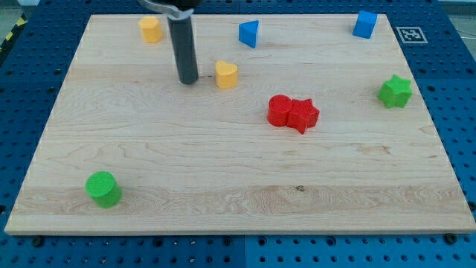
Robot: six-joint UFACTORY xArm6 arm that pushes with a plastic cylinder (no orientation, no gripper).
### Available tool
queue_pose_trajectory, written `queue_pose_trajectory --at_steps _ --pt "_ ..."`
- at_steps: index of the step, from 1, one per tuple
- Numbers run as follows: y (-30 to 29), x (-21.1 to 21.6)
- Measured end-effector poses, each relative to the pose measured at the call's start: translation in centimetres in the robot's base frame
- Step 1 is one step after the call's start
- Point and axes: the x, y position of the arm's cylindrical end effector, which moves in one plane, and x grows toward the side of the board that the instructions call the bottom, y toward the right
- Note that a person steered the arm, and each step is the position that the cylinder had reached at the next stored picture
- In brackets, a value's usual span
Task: Adjust the yellow heart vertically below the blue triangle
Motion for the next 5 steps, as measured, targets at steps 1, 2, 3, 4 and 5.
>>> queue_pose_trajectory --at_steps 1,2,3,4,5 --pt "-0.5 -1.5" --pt "5.6 -1.8" --pt "7.1 -1.5" --pt "7.0 -1.5" --pt "3.1 -1.5"
